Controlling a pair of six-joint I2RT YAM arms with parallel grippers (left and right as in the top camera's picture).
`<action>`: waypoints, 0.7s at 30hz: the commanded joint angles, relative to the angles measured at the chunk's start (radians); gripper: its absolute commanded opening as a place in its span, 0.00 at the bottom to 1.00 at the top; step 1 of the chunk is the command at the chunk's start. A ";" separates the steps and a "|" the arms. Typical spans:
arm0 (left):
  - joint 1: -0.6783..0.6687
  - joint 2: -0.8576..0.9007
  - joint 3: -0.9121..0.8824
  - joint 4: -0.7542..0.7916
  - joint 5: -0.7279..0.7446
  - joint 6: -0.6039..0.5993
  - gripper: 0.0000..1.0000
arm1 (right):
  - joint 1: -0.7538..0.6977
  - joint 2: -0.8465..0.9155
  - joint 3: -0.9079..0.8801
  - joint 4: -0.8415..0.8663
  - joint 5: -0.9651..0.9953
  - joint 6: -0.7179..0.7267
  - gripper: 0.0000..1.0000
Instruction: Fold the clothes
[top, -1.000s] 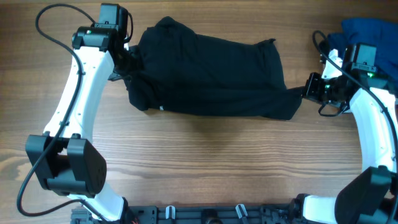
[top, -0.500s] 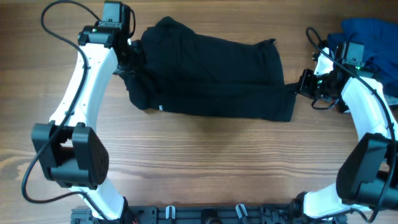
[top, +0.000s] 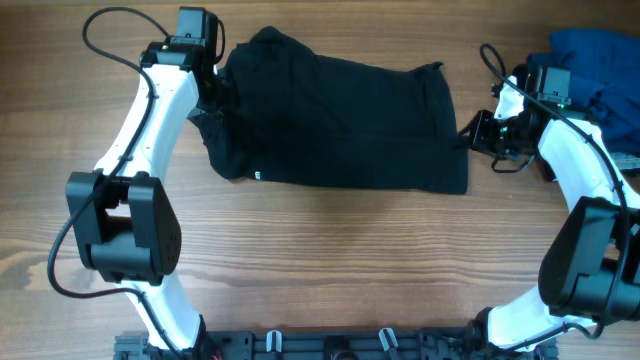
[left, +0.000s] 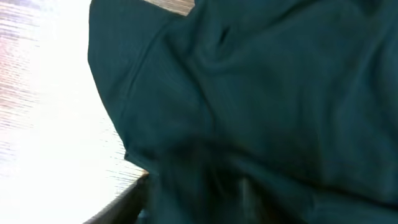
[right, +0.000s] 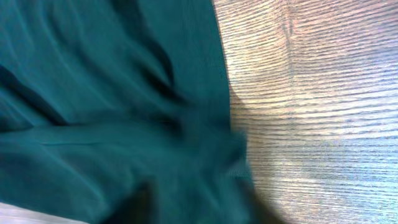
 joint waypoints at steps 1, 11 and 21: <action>0.005 0.009 -0.006 0.010 -0.026 -0.005 0.64 | 0.003 0.022 -0.001 0.019 -0.015 0.011 0.85; 0.021 -0.030 0.082 0.013 -0.014 0.061 1.00 | 0.003 0.018 0.221 -0.148 -0.029 0.031 1.00; 0.023 -0.029 0.390 -0.150 0.085 0.153 1.00 | 0.067 0.018 0.561 -0.372 0.110 0.005 1.00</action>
